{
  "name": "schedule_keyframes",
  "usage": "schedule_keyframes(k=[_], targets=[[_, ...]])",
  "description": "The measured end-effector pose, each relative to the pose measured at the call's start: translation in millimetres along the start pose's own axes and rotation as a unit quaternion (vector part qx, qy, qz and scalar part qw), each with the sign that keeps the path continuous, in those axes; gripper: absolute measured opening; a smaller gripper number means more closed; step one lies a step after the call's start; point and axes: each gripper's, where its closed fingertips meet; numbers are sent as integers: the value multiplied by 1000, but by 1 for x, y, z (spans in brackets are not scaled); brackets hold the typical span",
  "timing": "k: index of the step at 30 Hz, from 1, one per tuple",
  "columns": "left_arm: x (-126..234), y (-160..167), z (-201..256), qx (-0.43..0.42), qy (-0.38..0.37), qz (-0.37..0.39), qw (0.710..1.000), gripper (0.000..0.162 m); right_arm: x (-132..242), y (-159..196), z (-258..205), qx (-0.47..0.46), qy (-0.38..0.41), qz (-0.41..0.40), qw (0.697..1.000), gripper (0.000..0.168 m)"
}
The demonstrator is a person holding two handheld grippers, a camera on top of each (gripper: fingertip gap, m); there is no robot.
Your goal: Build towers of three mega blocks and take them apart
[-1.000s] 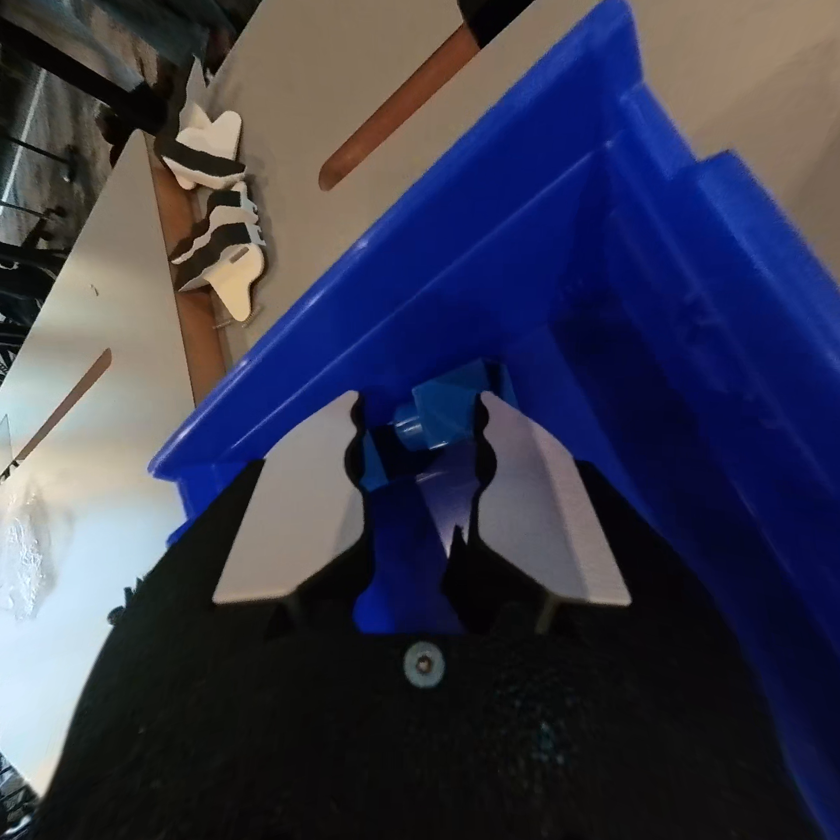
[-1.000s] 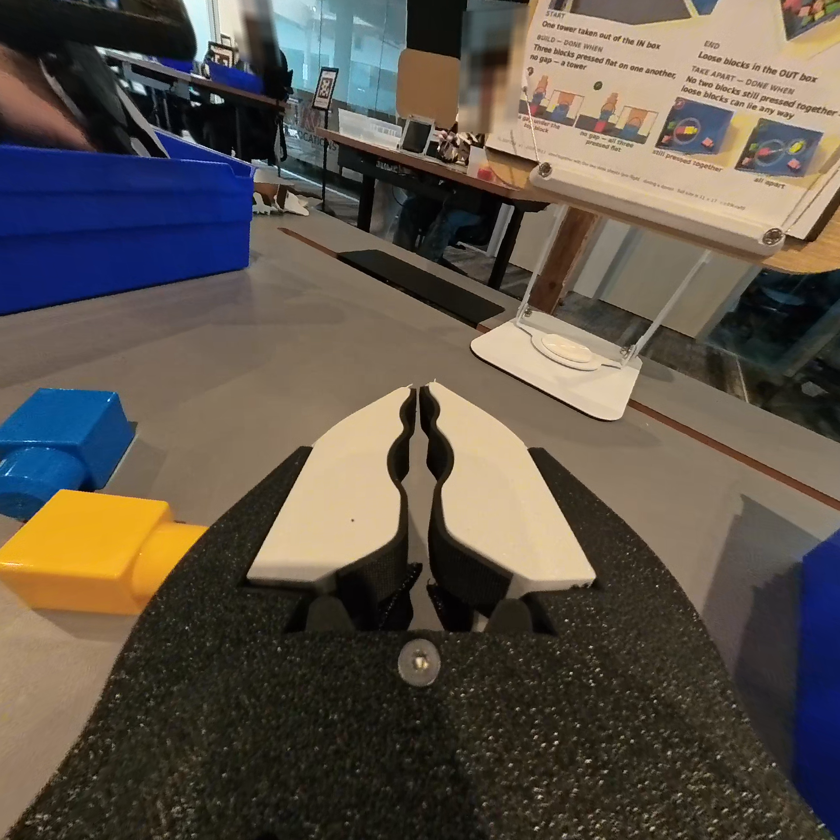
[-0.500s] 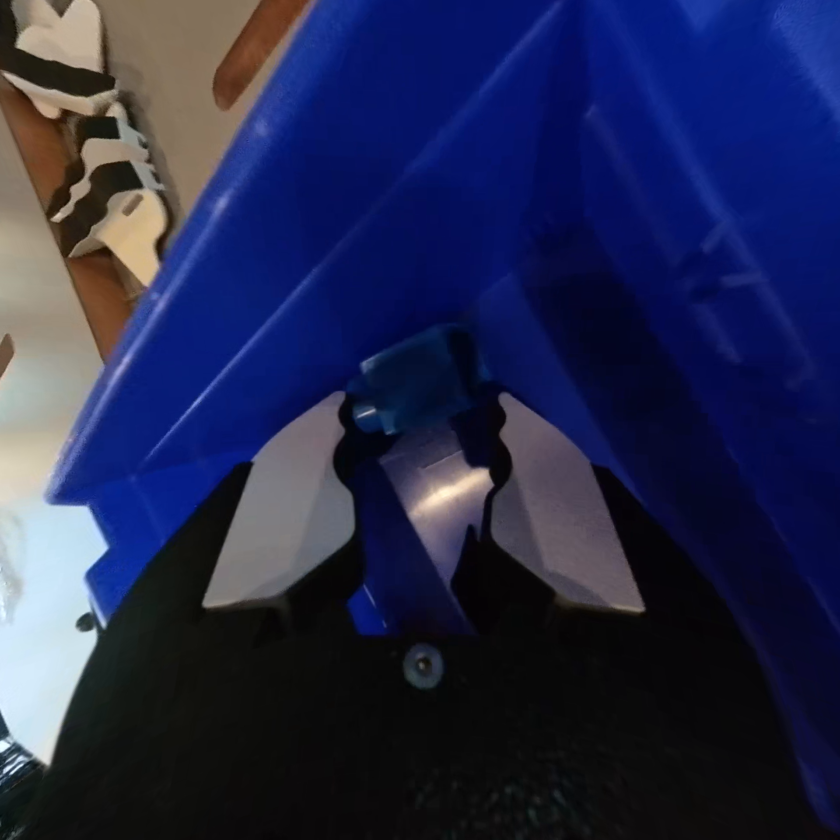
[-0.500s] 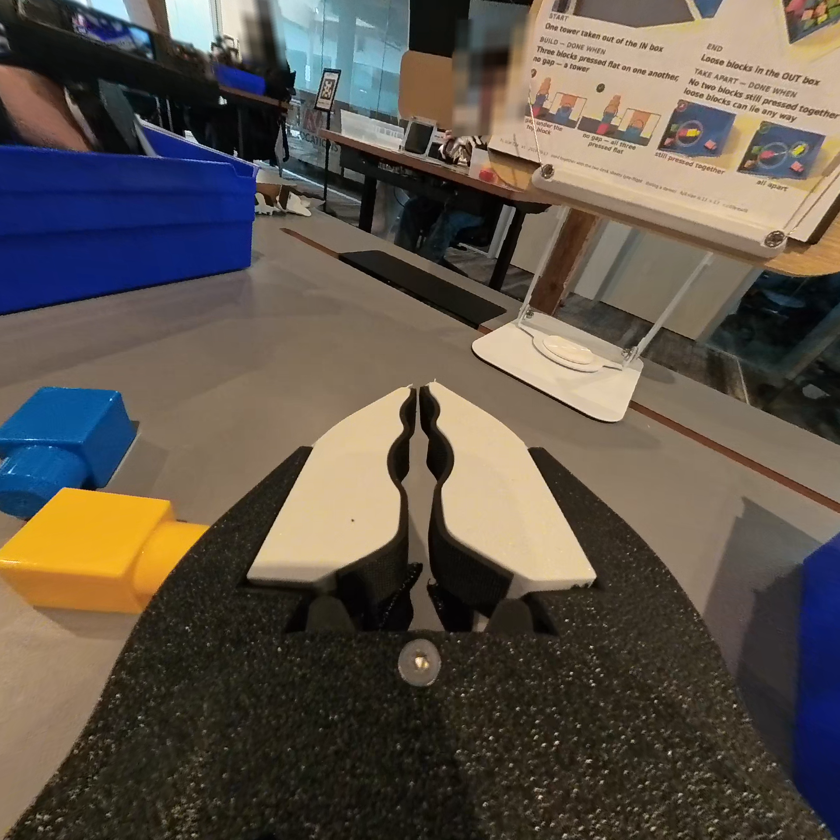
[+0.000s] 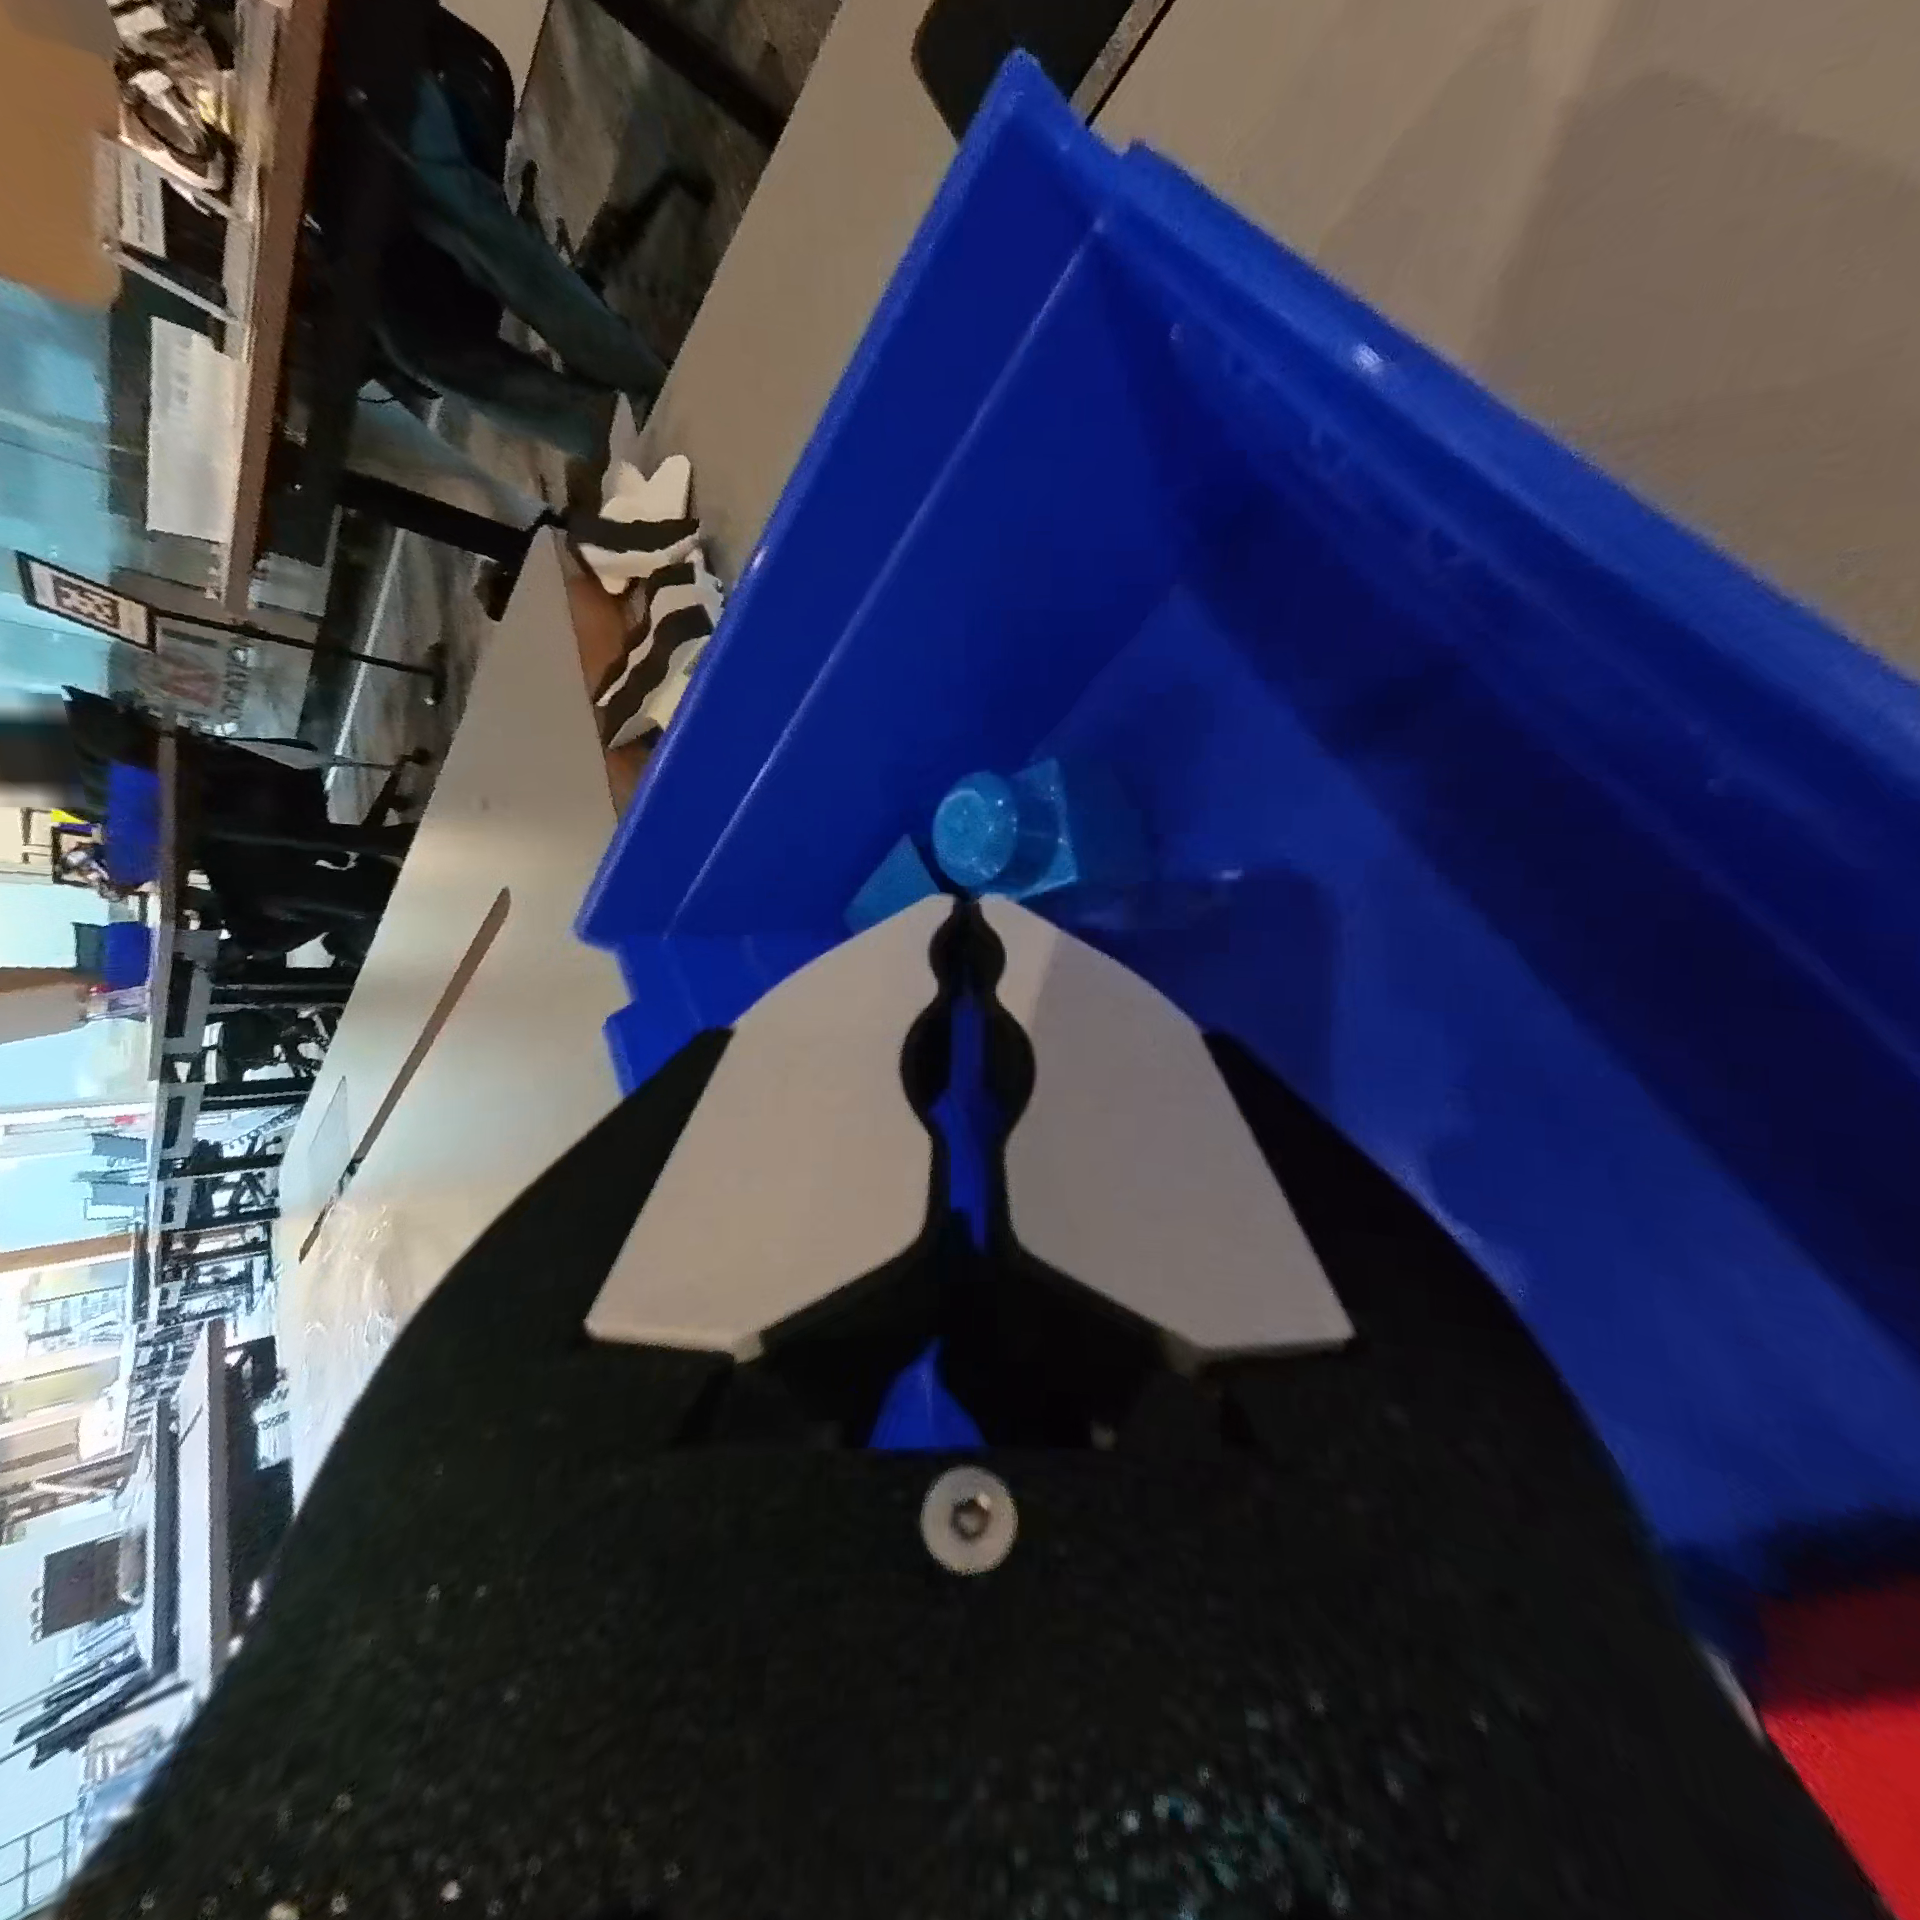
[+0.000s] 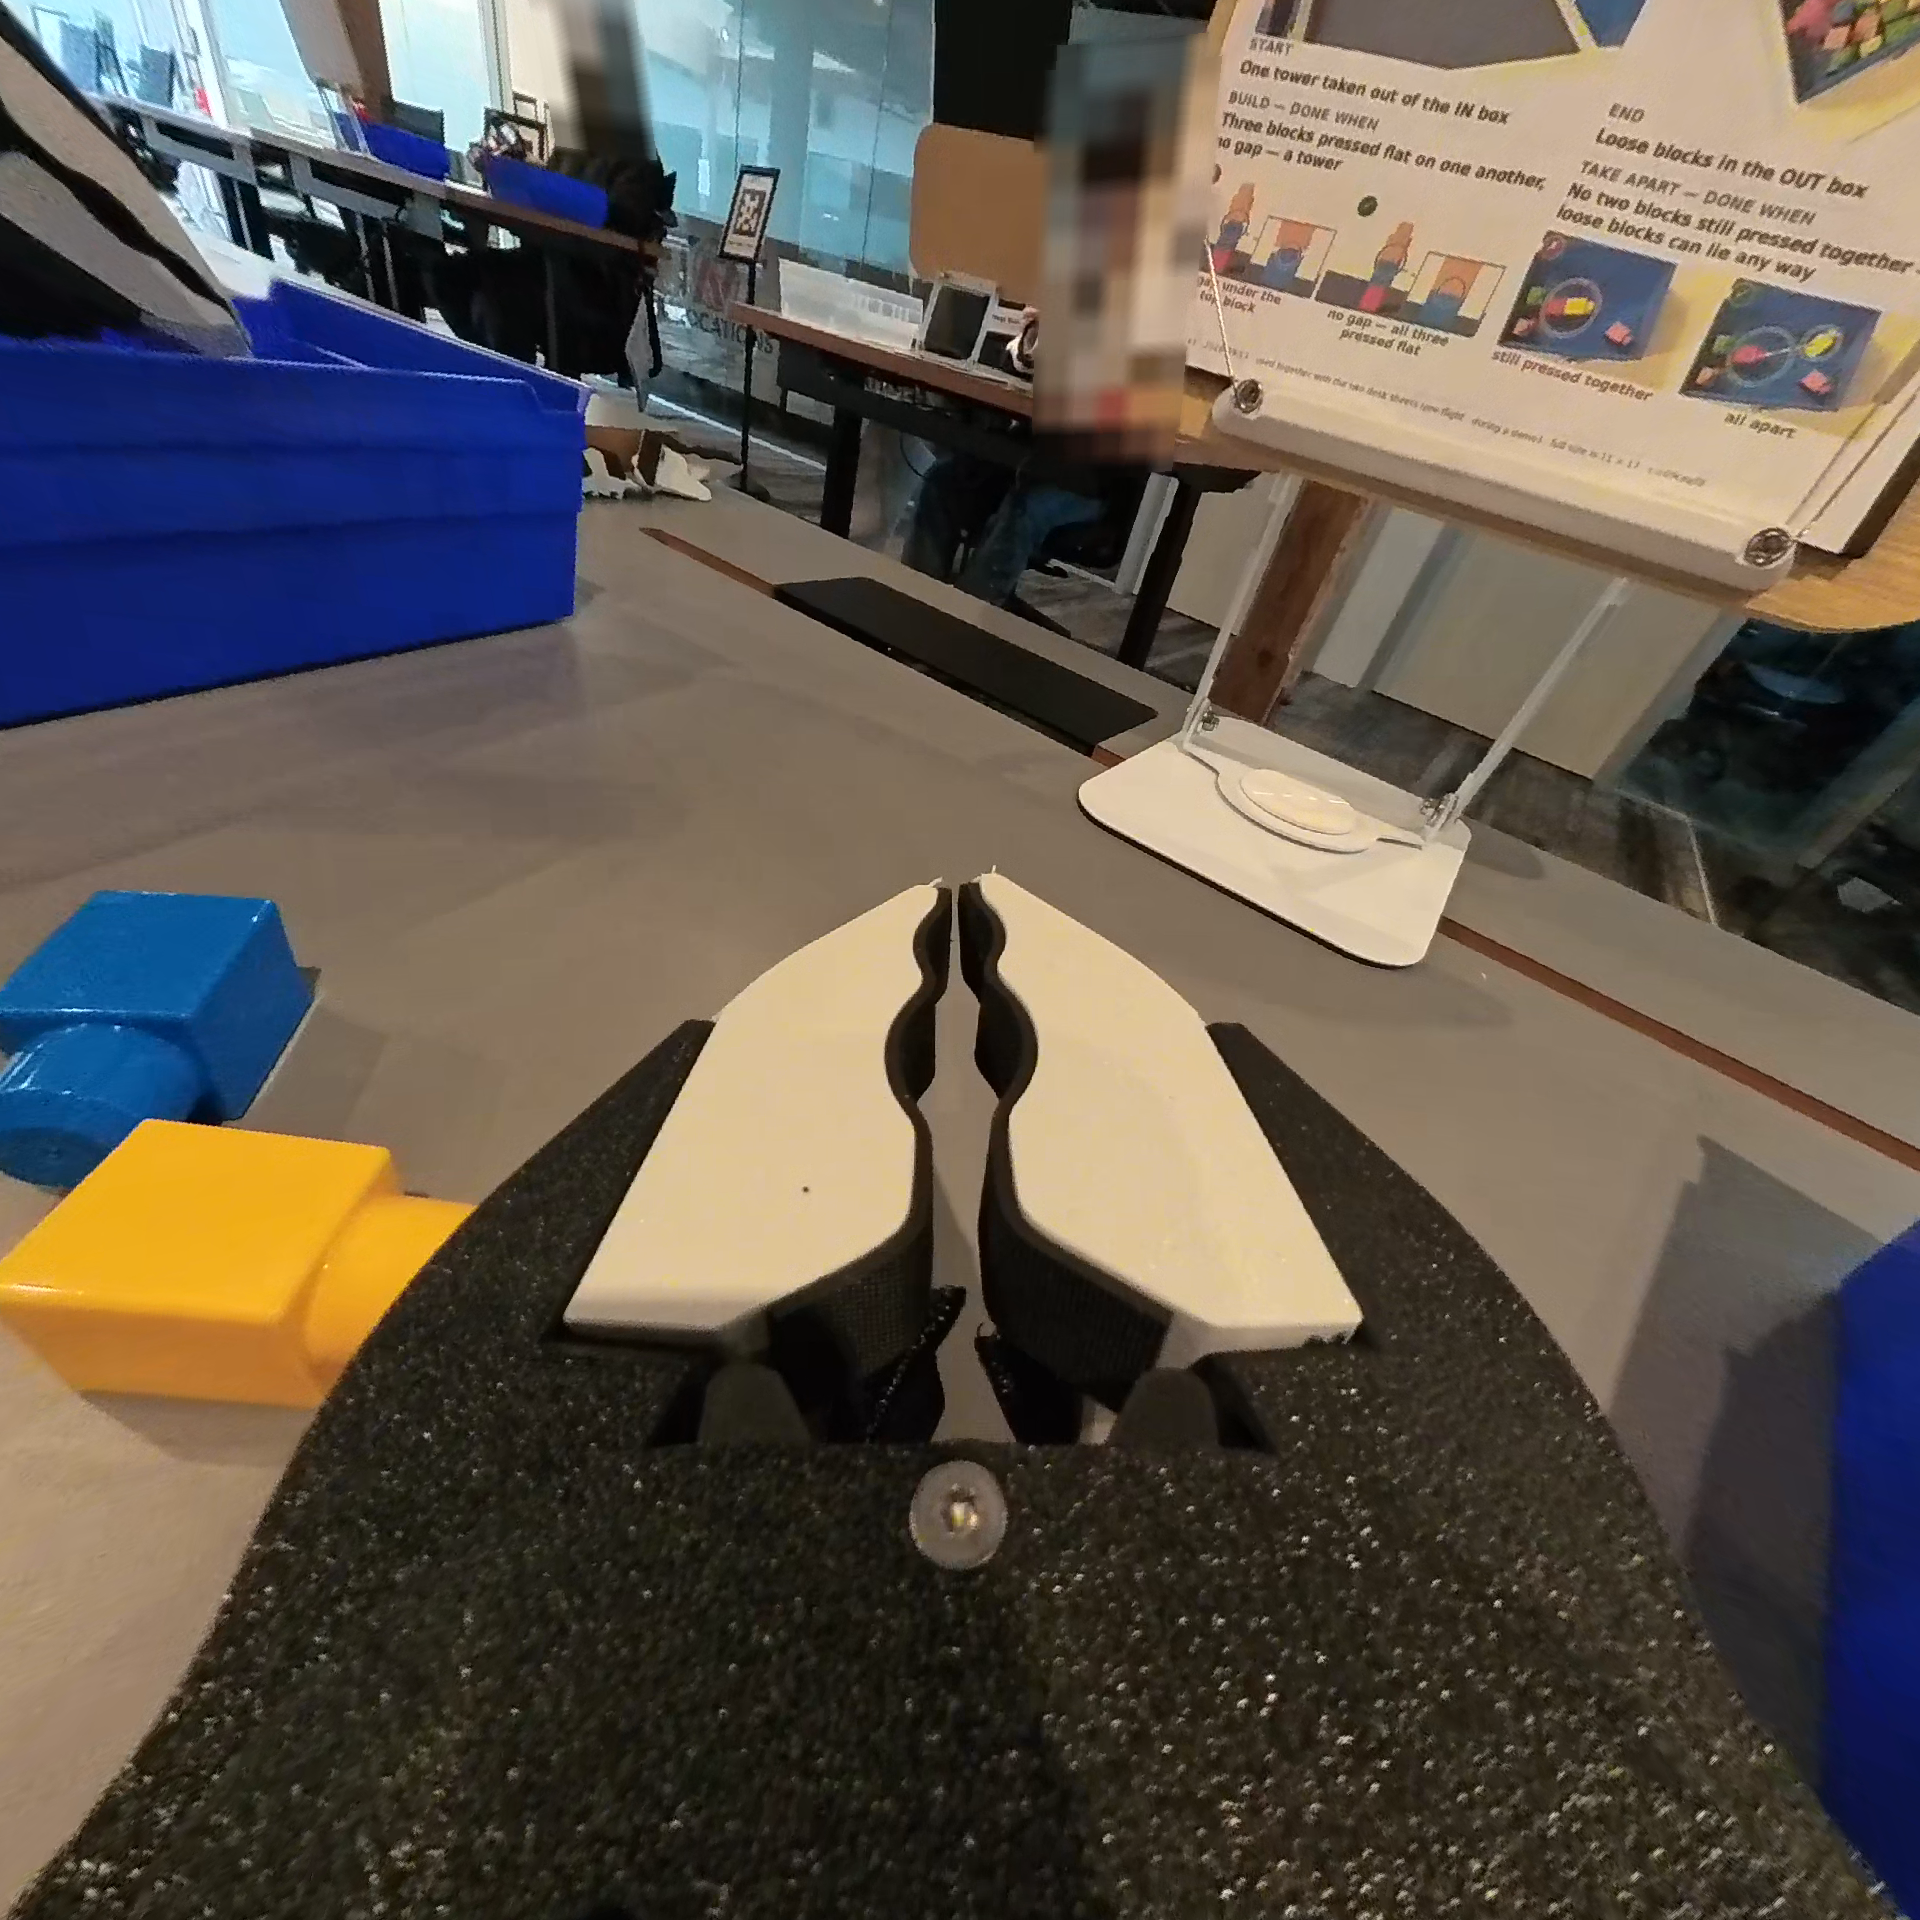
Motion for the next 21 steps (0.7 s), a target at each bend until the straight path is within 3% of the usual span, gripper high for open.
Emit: schedule_keyframes(k=[2, 7, 12, 15, 18, 21], targets=[[-3, 0, -5, 10, -7, -5, 1000, 0, 0, 0, -1, 1, -1, 1, 1000, 1], [-35, 5, 3, 75, 61, -43, 994, 61, 0, 0, -2, 3, -4, 3, 1000, 1], [-60, 7, -1, 90, 66, -63, 992, 58, -1, 0, -4, 5, -5, 2, 1000, 1], [-69, 13, 1, 81, 64, -85, 991, 44, -1, 0, -5, 7, -6, 2, 1000, 1], [-63, 8, -2, 80, 50, -69, 993, 39, -2, 0, -5, 5, -5, 2, 1000, 1], [-32, -9, -18, 84, -9, -17, 996, 37, -2, 0, -5, 2, -5, 2, 1000, 1]])
Point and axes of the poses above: each gripper's, where its closed fingertips meet, x back along the fingers, y out of its underside, z = x × y across the jaws, and after that the axes turned 10 degrees about y, right-handed
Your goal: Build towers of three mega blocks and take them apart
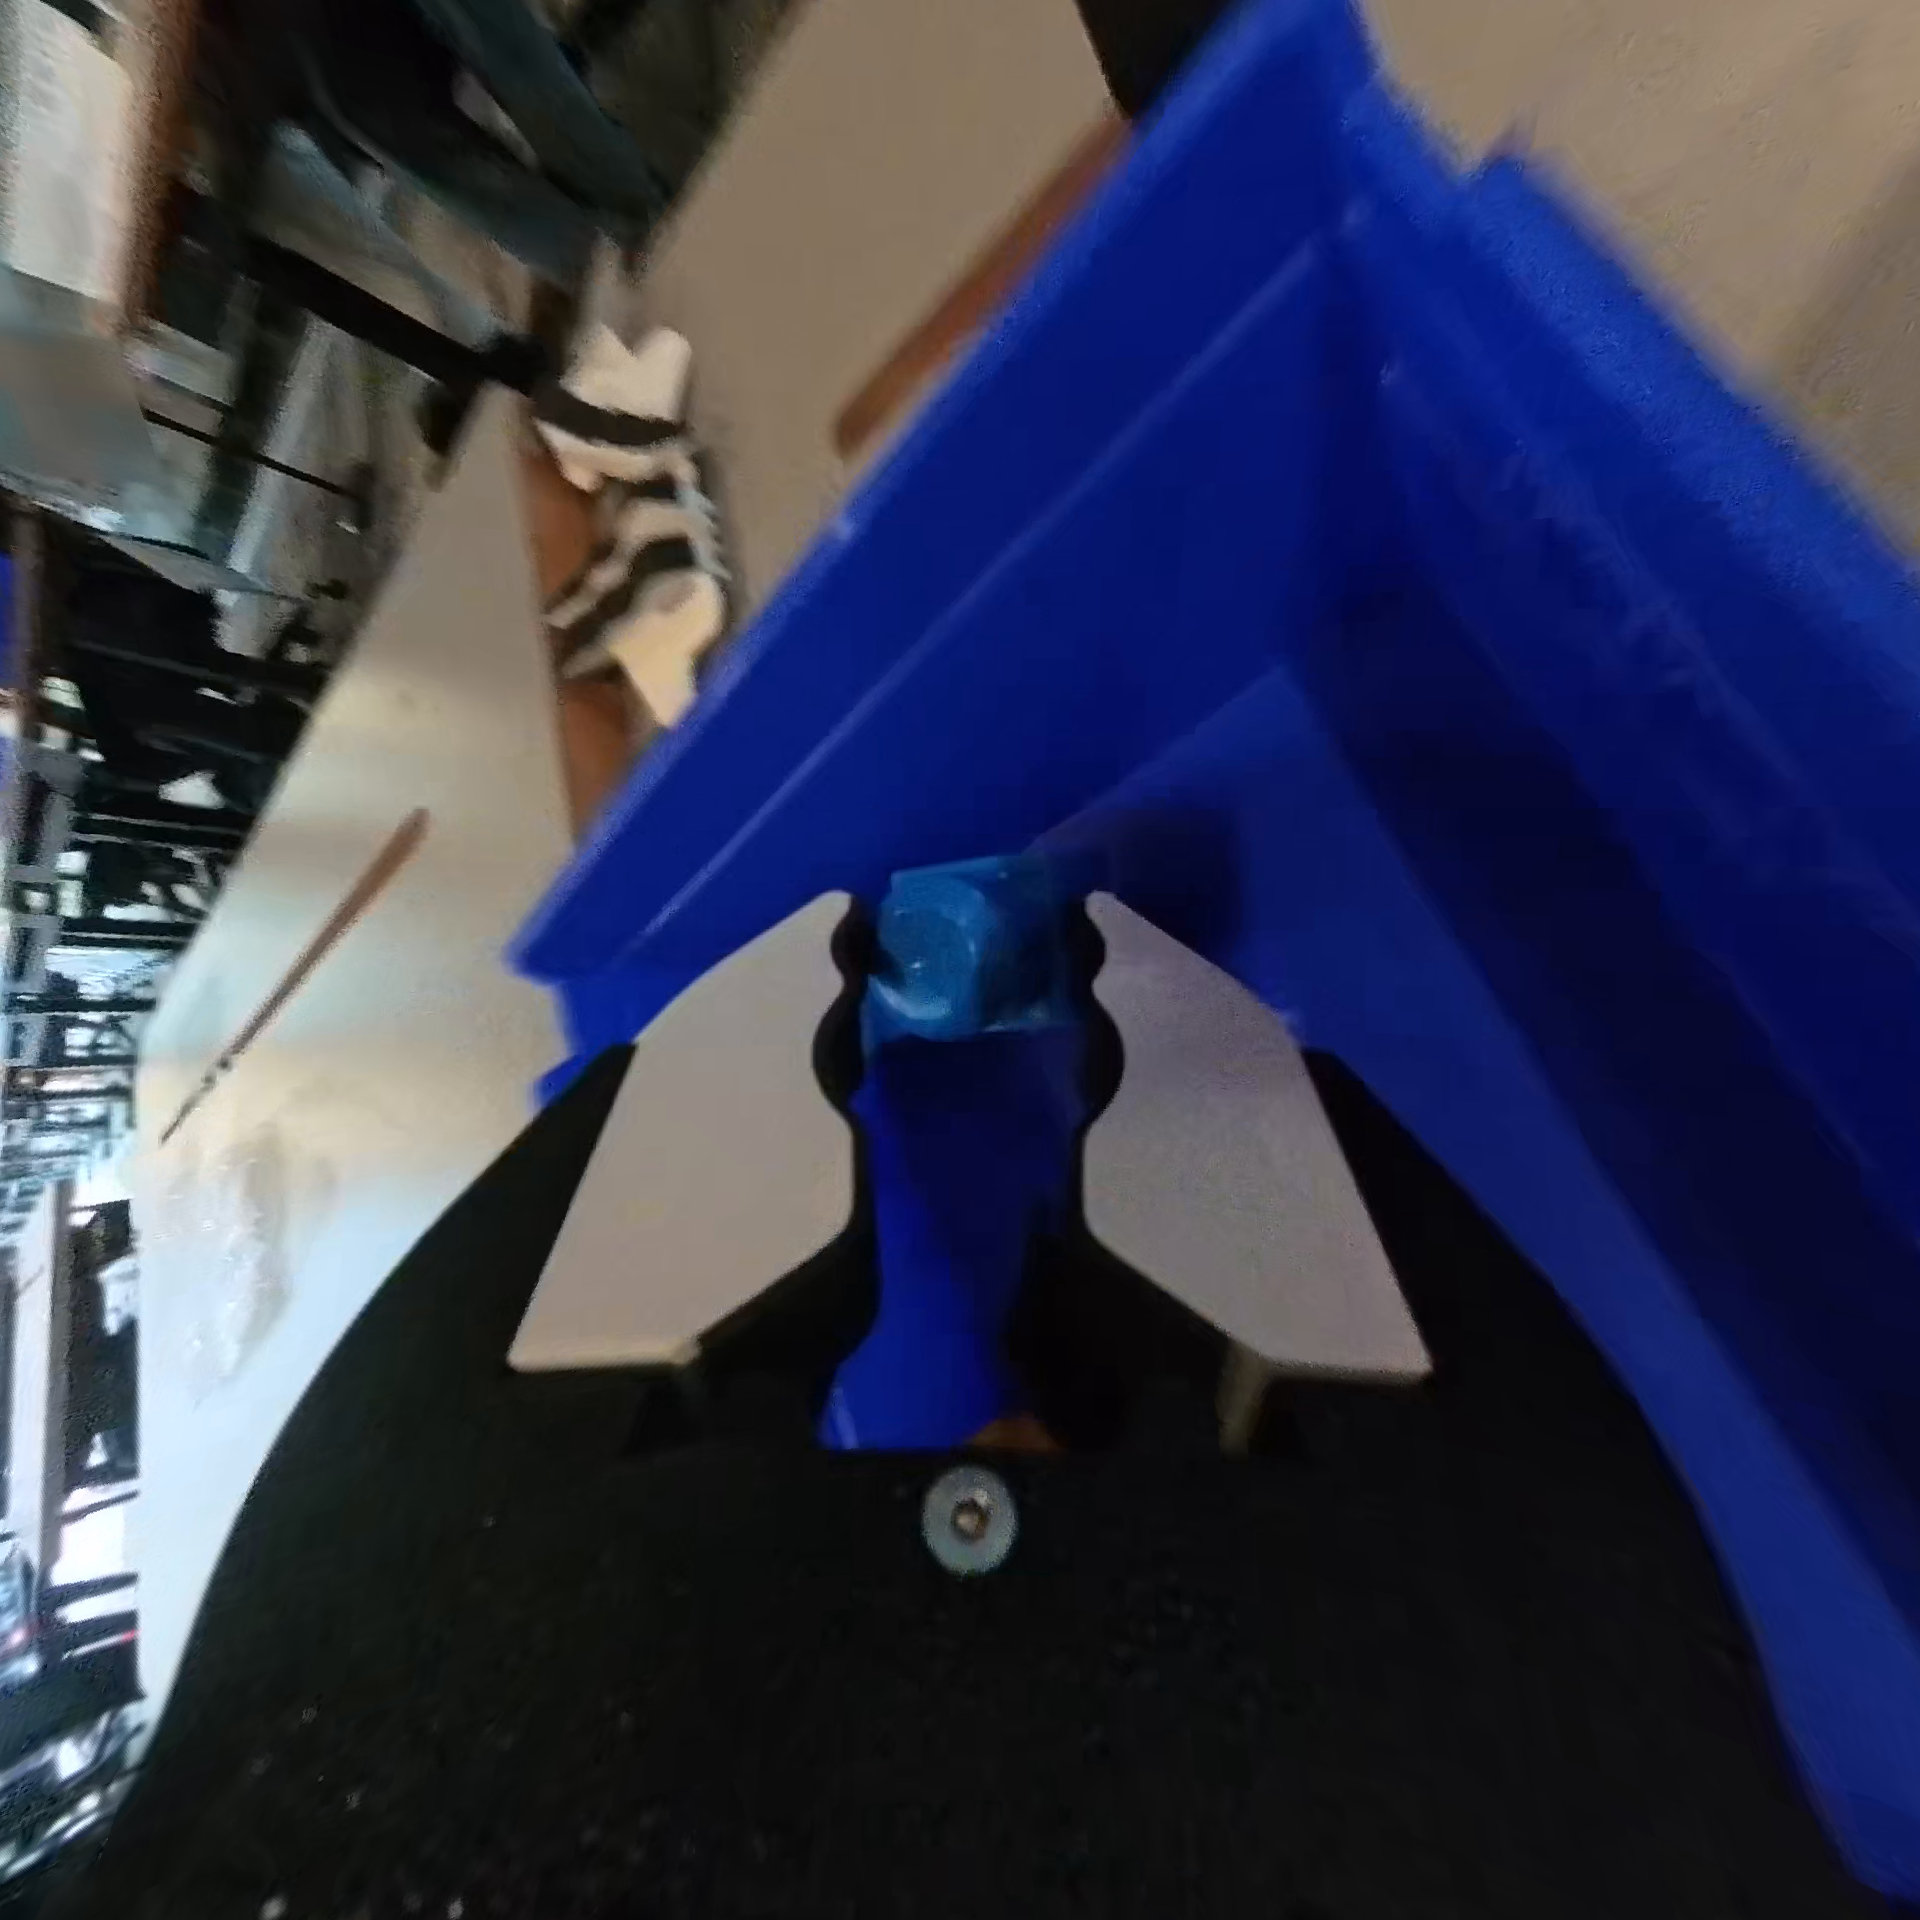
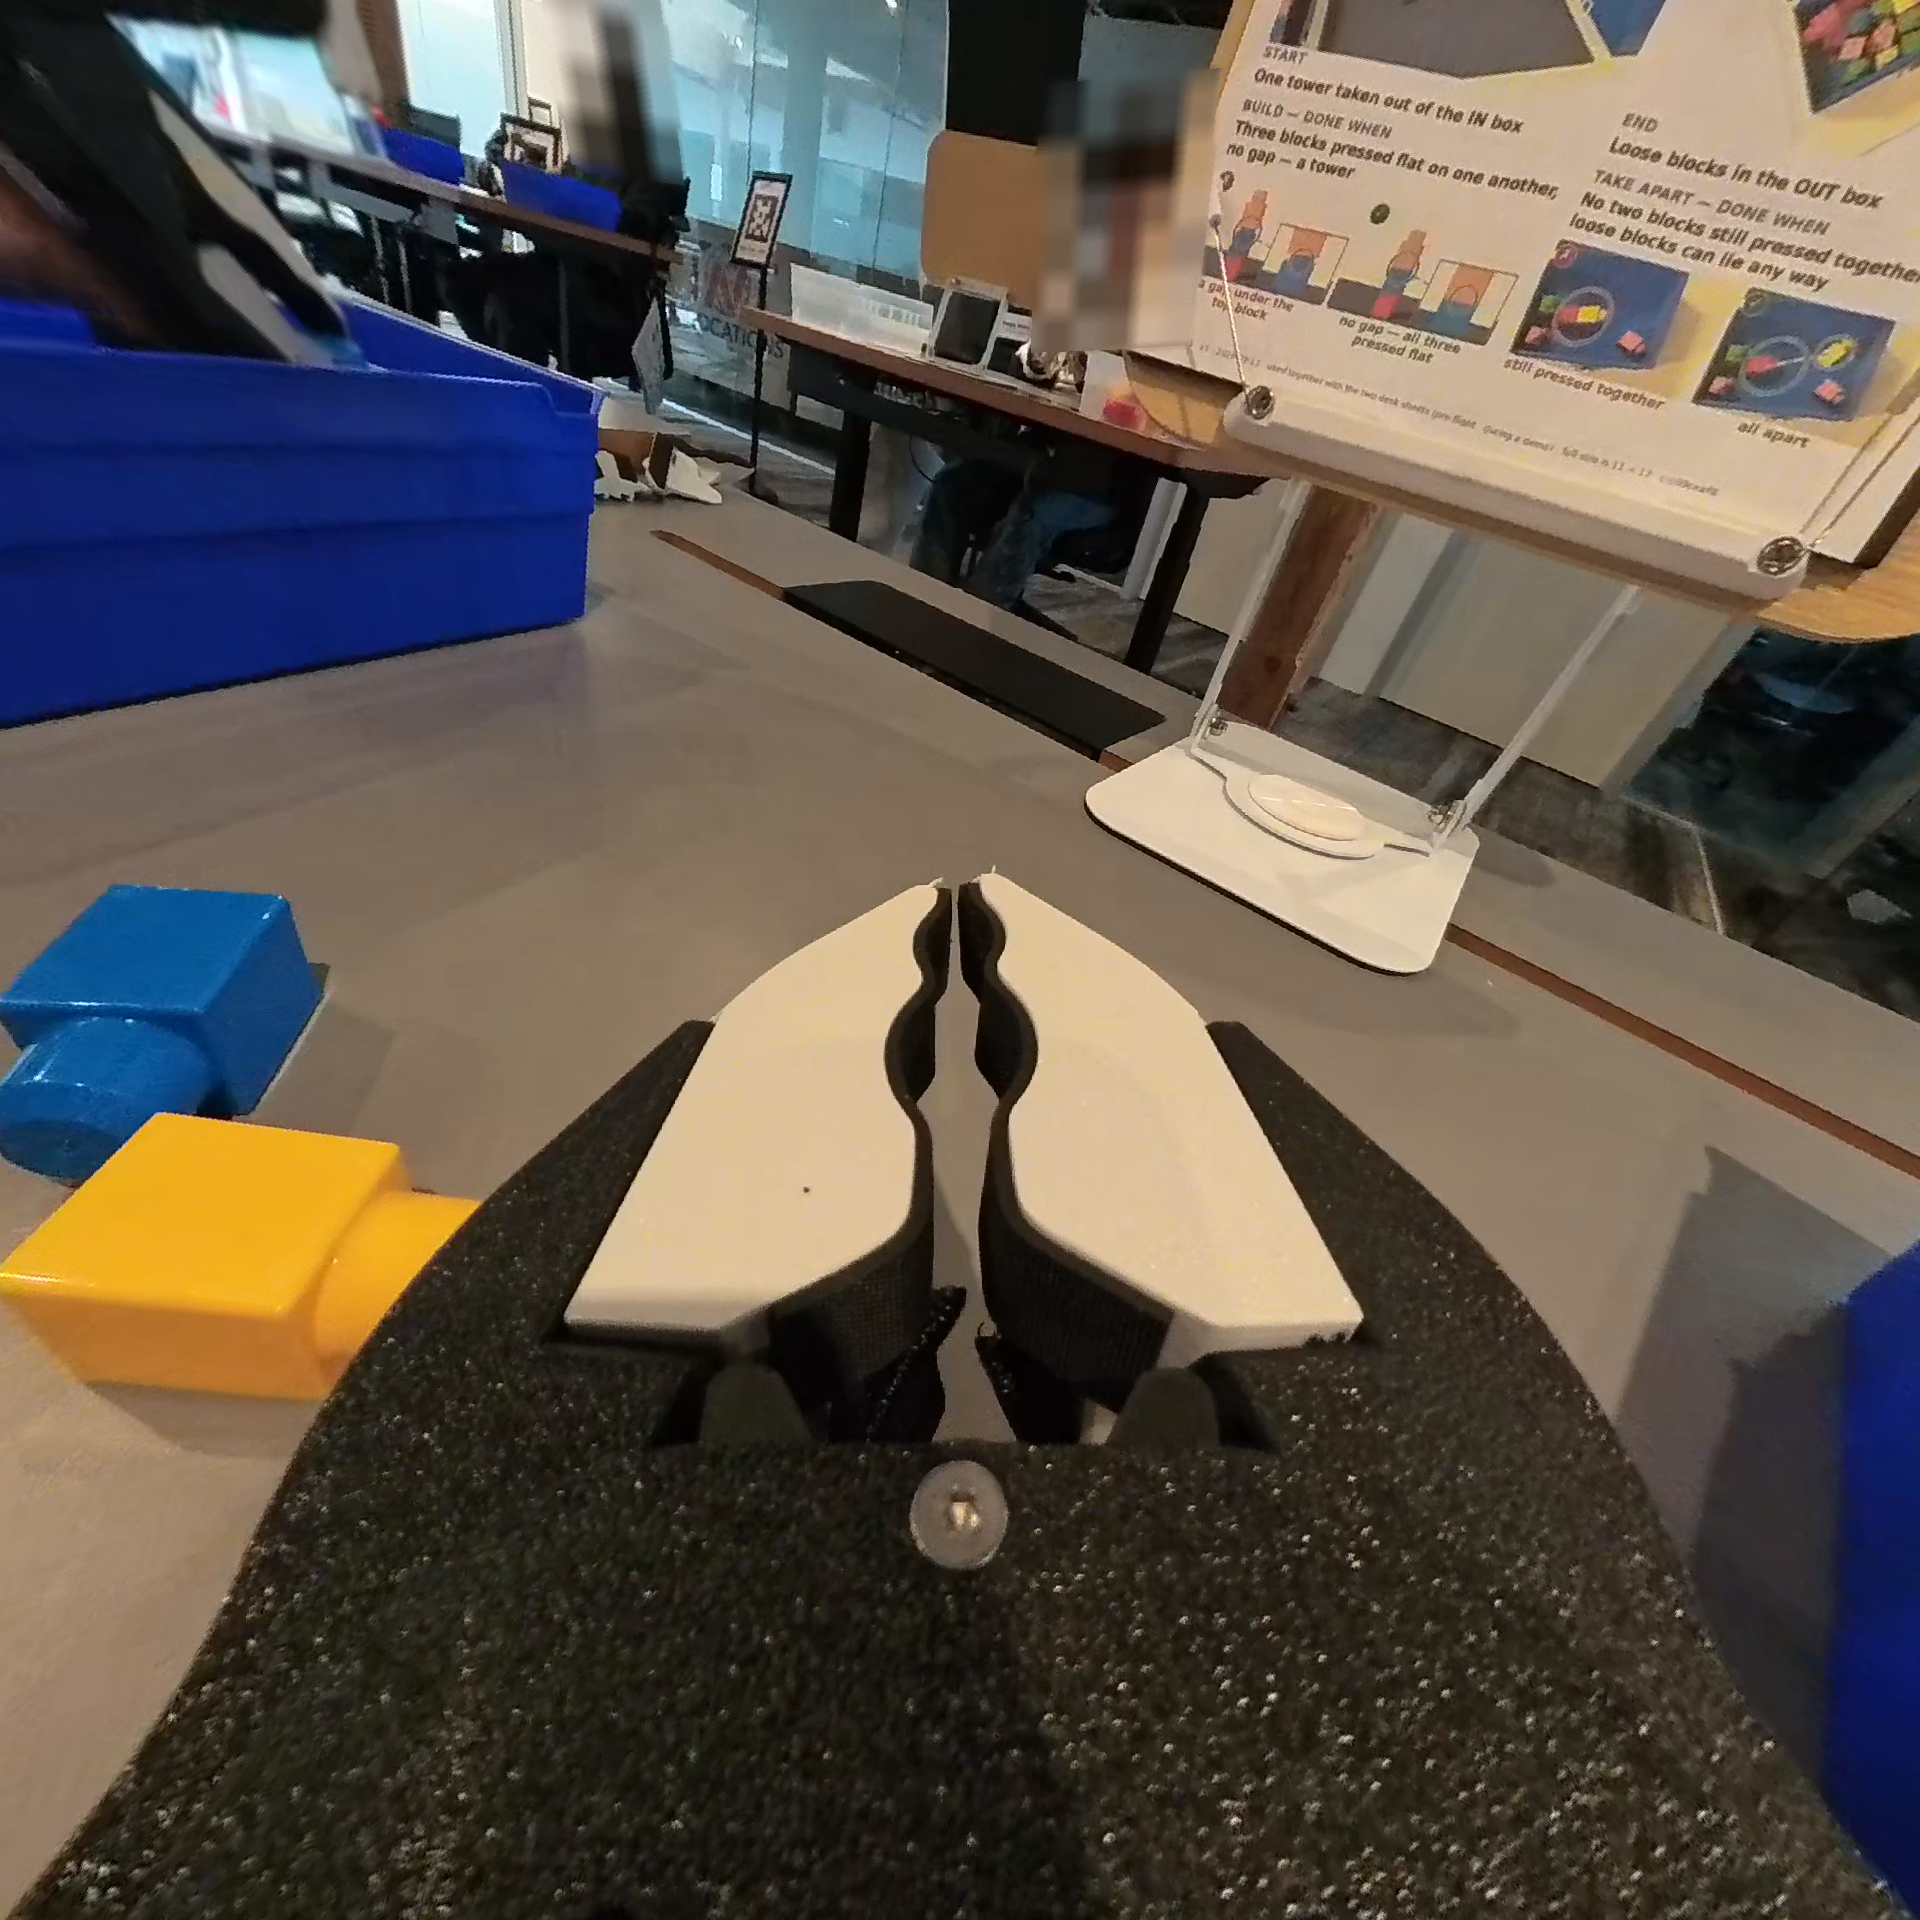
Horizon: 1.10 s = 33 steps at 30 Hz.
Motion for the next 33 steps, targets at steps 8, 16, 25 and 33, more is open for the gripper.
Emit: schedule_keyframes(k=[8, 16, 25, 33], targets=[[153, -92, 102, -80, 61, 208, 973, 36, -1, -1, 3, -14, 7, 1, 1000, 1], [145, -111, 292, -268, 246, 185, 913, 36, -2, -2, 14, -33, 28, 6, 999, 1], [114, -123, 354, -326, 310, 165, 878, 37, -4, -1, 15, -28, 35, 6, 999, 1], [137, -110, 310, -396, 294, 190, 849, 80, -4, -2, 15, -29, 37, 8, 999, 1]])
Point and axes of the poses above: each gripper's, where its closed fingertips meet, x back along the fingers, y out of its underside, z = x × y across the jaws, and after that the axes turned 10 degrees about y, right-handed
